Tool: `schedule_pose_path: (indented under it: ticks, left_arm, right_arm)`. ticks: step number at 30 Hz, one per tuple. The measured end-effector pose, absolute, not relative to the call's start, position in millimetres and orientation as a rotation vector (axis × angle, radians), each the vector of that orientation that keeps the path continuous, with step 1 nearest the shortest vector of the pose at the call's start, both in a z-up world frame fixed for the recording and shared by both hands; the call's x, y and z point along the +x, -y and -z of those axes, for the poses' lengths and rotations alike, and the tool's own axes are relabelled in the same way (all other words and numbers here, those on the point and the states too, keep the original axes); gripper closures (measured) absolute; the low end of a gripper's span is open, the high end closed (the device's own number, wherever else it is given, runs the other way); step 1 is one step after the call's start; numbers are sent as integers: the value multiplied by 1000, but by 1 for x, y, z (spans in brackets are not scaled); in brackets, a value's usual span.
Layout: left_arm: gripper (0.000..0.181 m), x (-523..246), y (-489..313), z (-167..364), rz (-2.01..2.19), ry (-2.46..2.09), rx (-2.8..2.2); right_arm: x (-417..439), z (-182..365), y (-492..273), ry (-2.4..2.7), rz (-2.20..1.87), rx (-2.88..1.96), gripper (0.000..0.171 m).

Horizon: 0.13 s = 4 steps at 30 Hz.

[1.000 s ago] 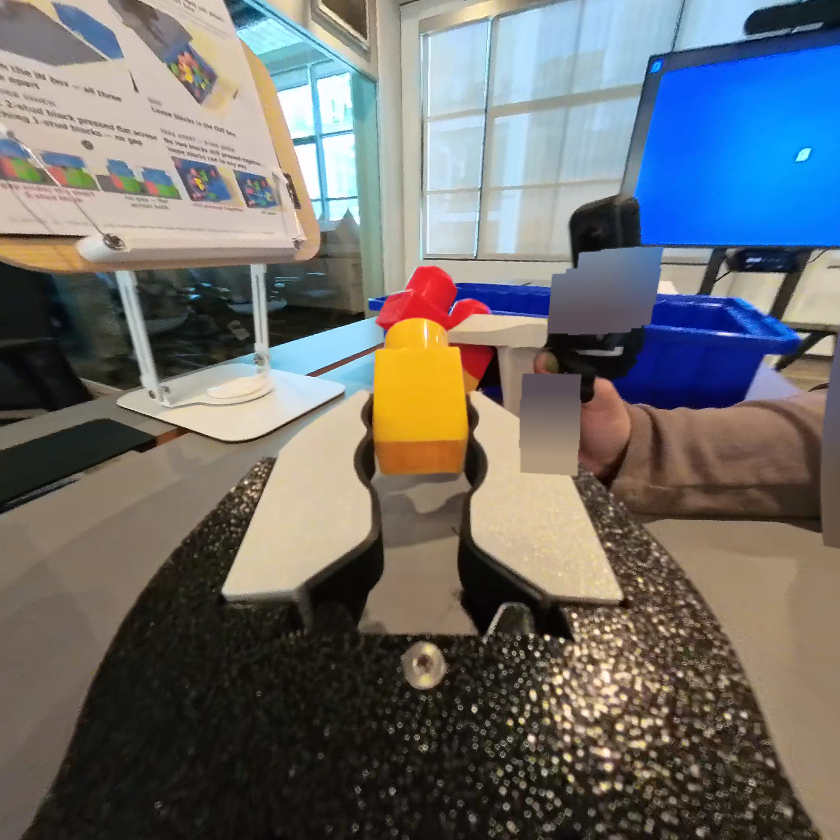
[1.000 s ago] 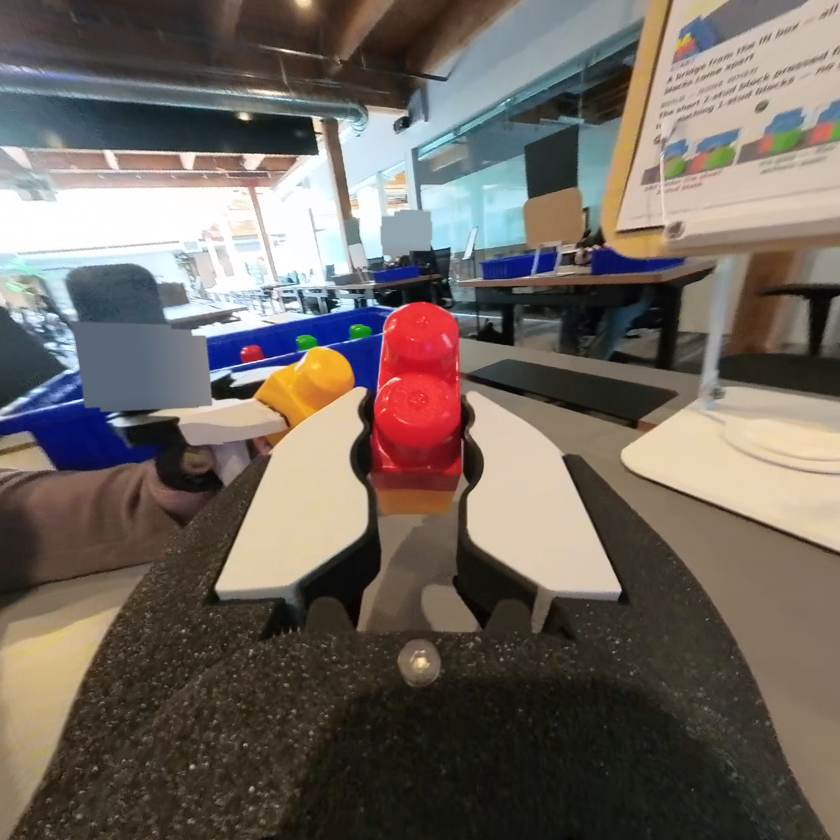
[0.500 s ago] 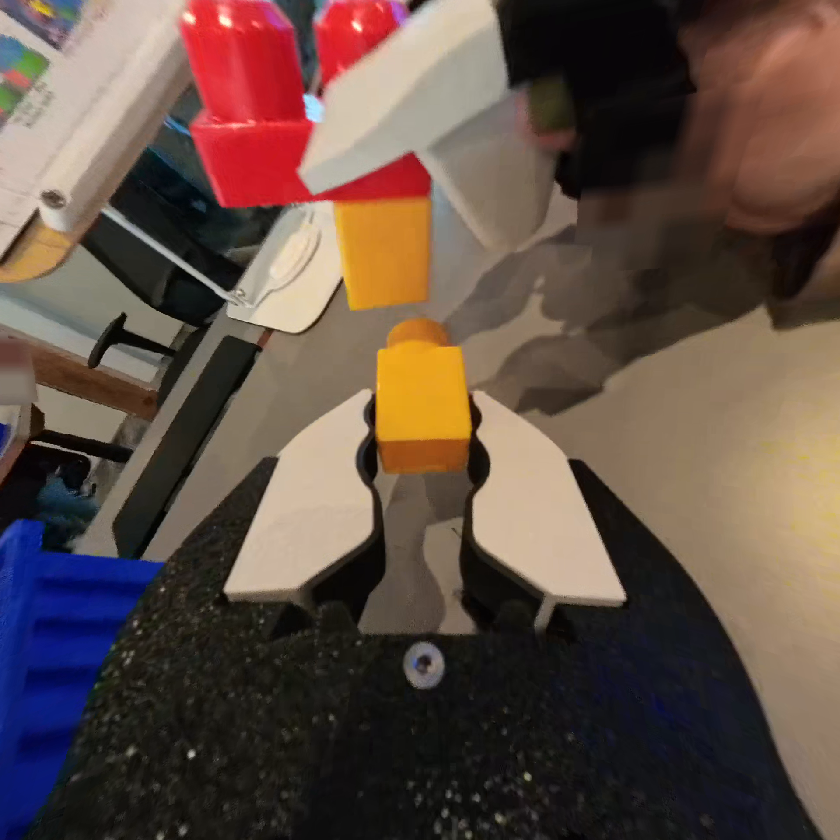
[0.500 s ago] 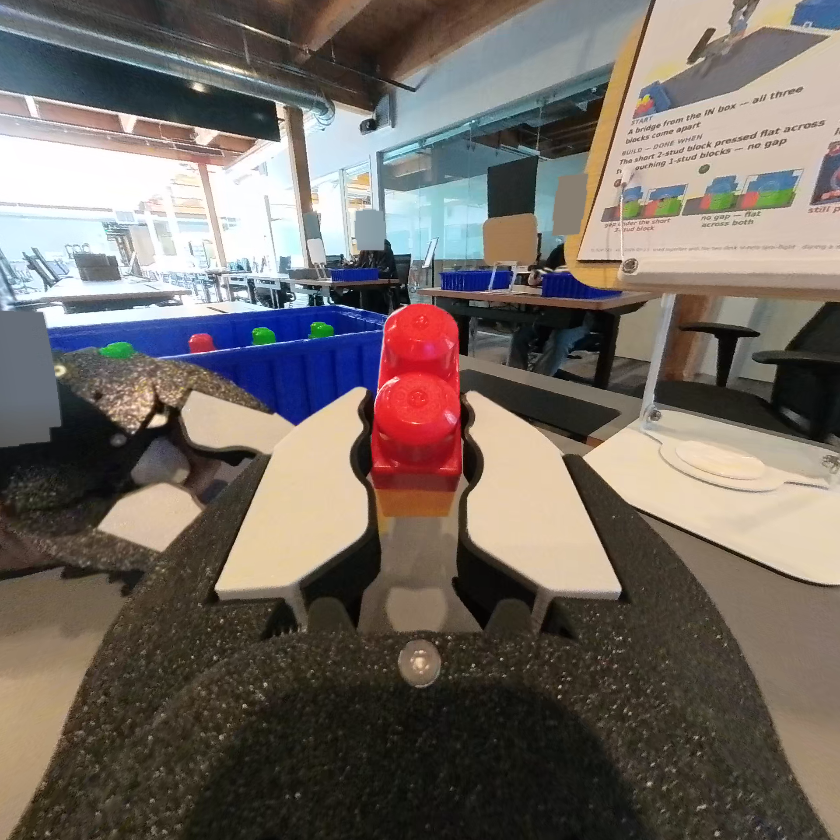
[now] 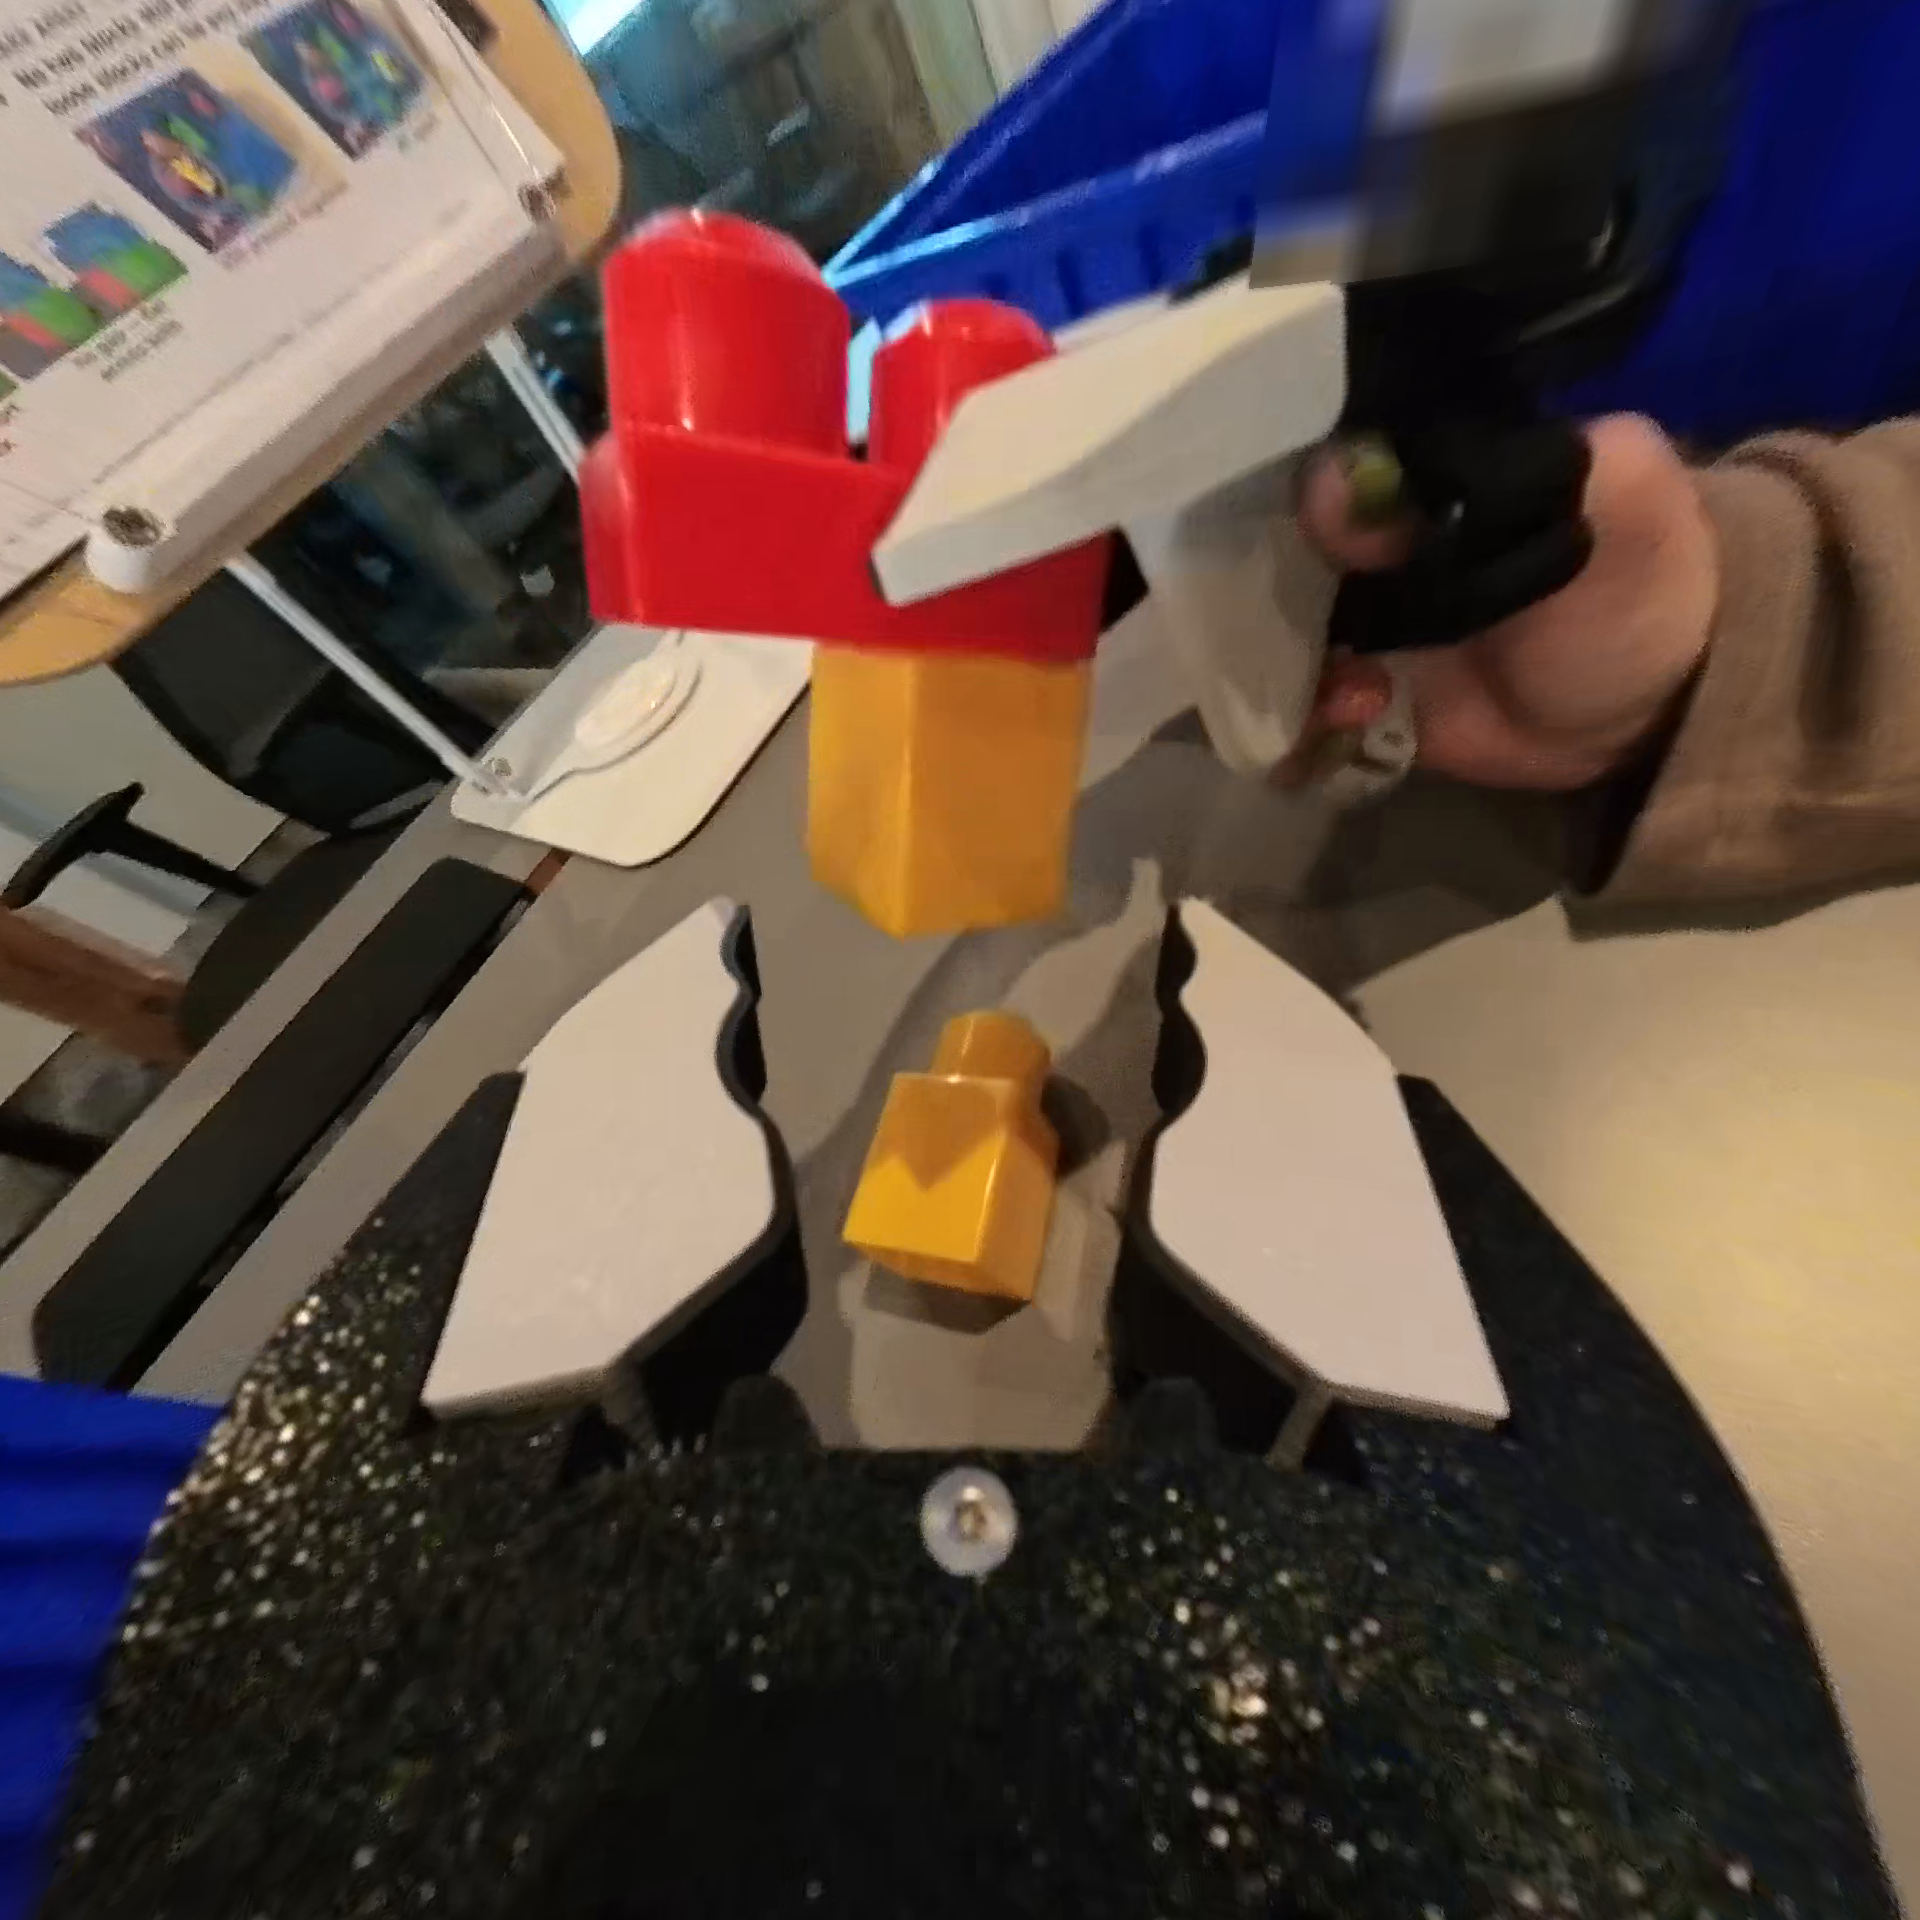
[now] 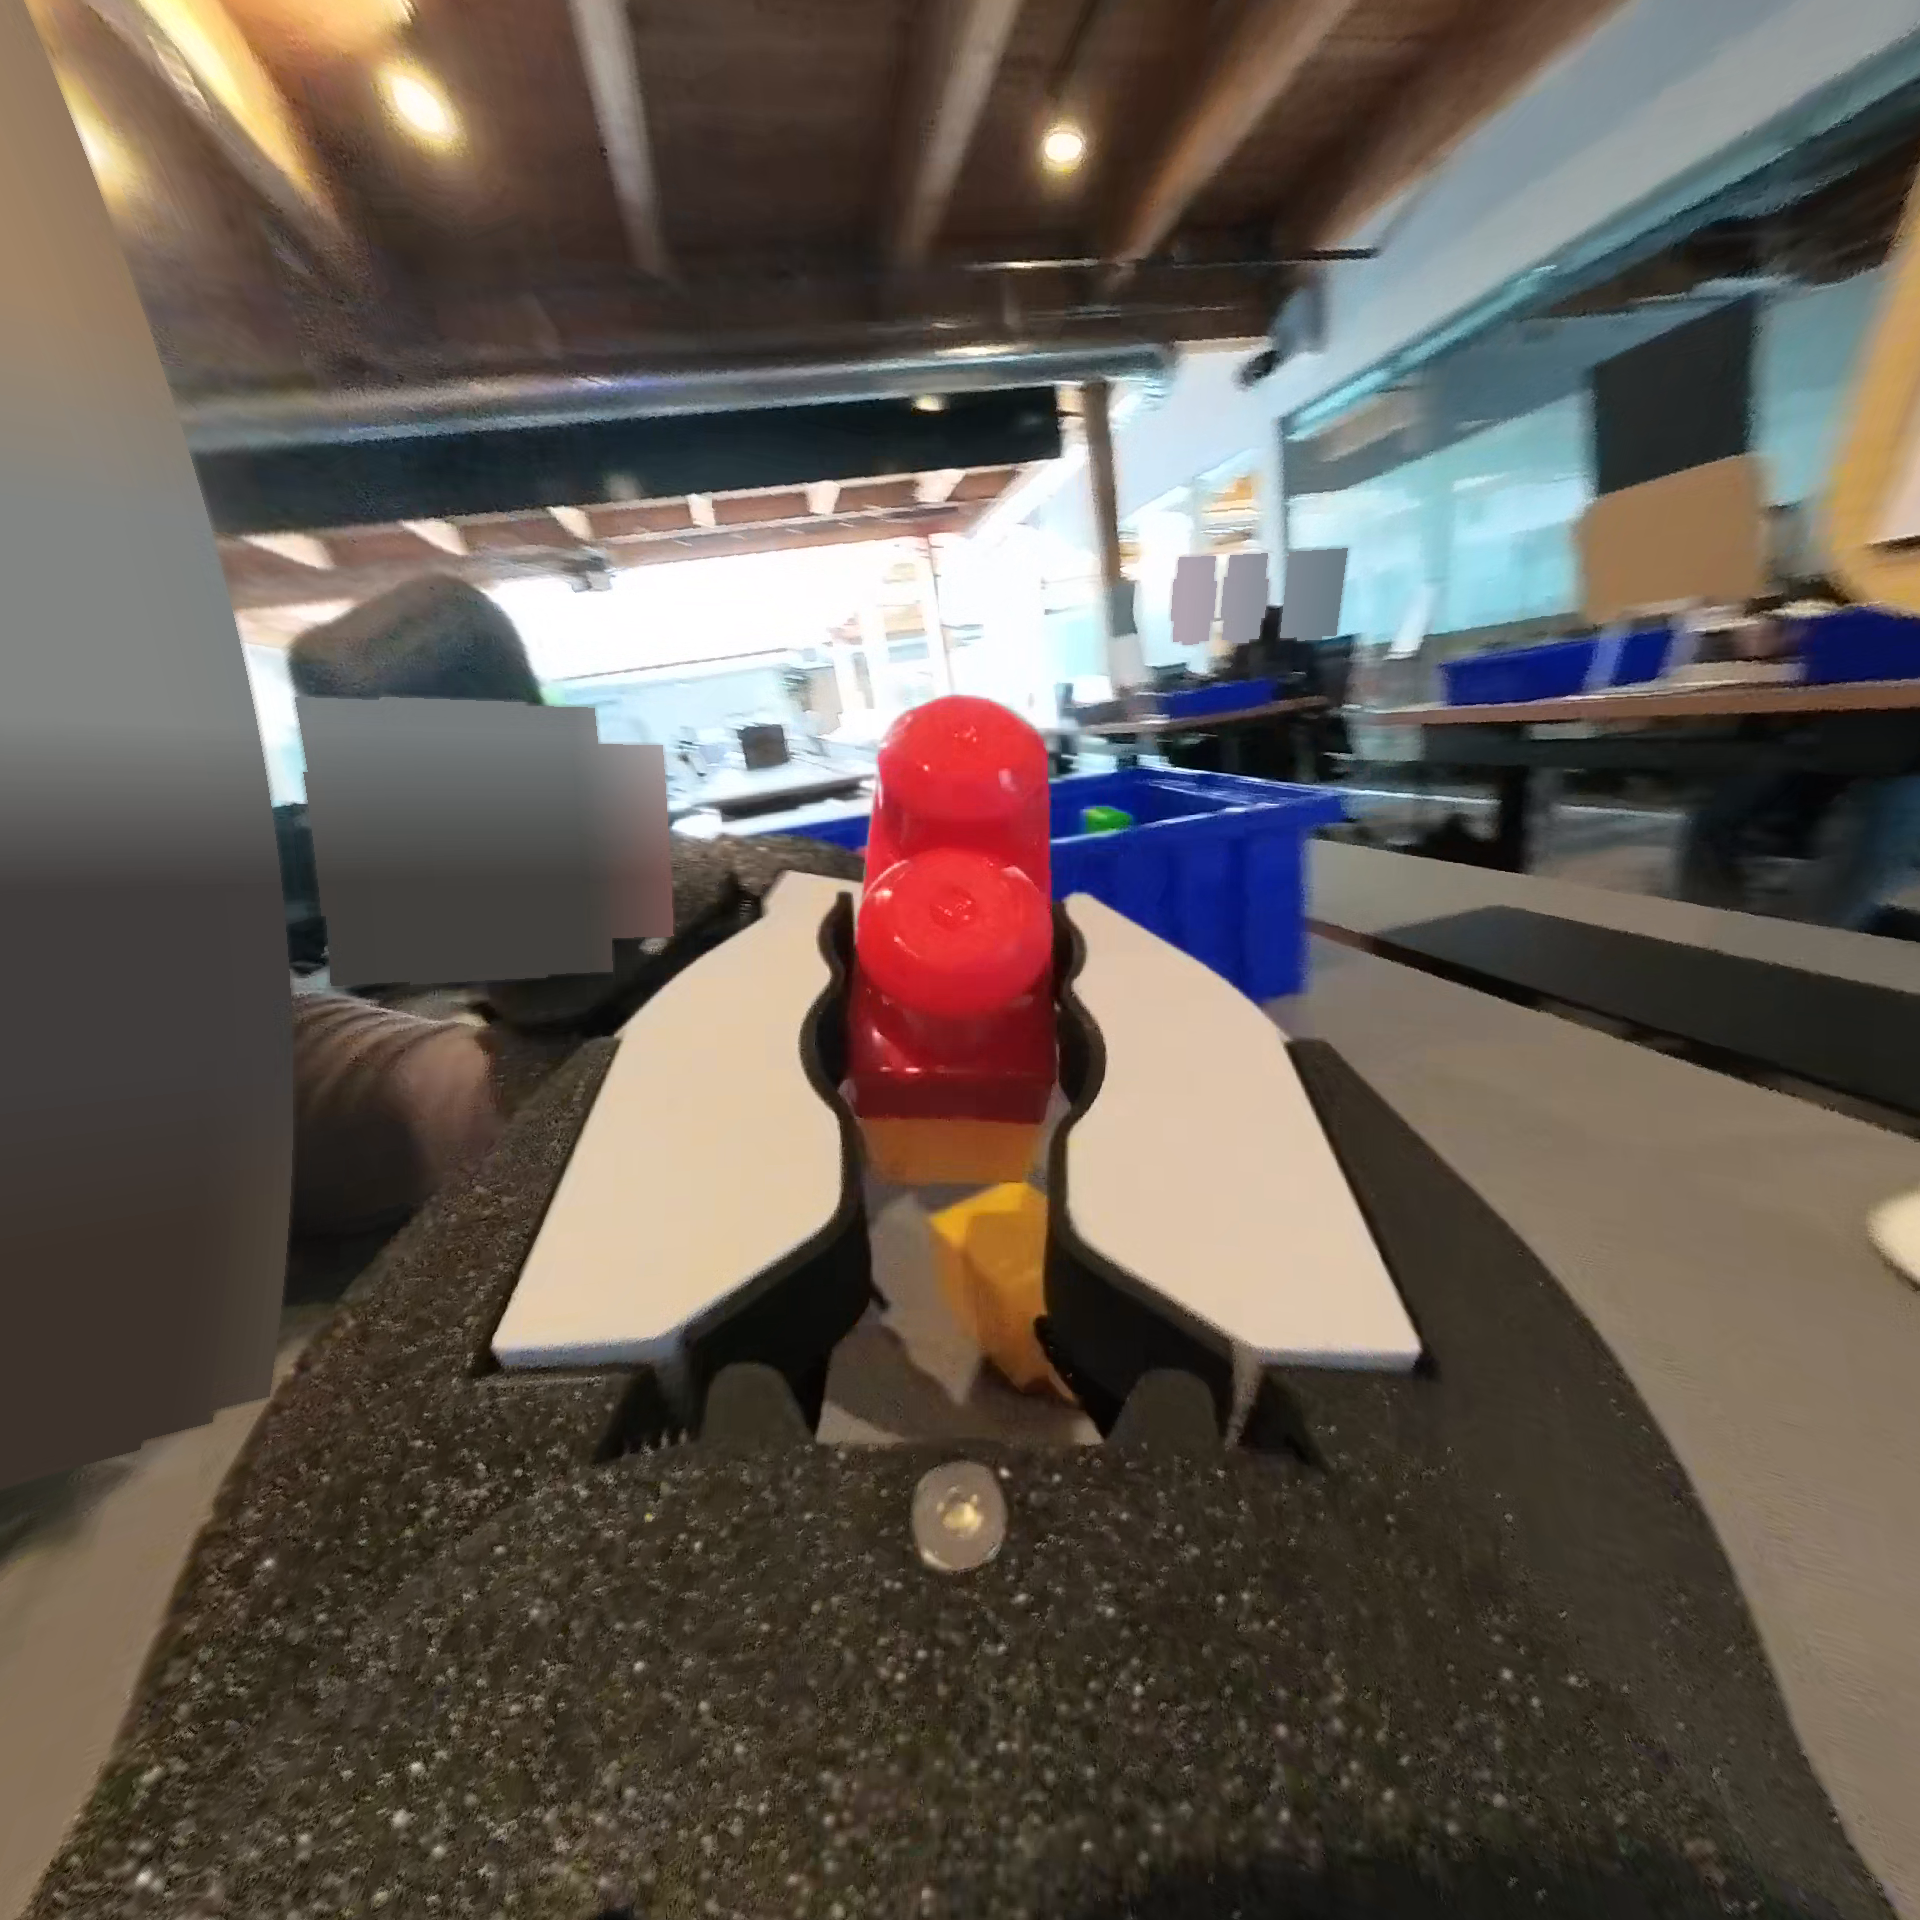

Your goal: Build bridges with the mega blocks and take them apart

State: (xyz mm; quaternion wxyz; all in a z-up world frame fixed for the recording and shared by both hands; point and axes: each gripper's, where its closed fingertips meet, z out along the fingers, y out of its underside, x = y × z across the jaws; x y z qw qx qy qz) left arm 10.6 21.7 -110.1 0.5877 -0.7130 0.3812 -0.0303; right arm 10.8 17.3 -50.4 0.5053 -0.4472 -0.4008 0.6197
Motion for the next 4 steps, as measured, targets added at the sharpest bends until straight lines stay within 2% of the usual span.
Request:
schedule_pose_path:
  ticks: [4]
  left_arm:
    - [123,22,-11,102,242,-881,-1617]
  right_arm:
    - [7,46,3,1015,-1718,-1014,136]
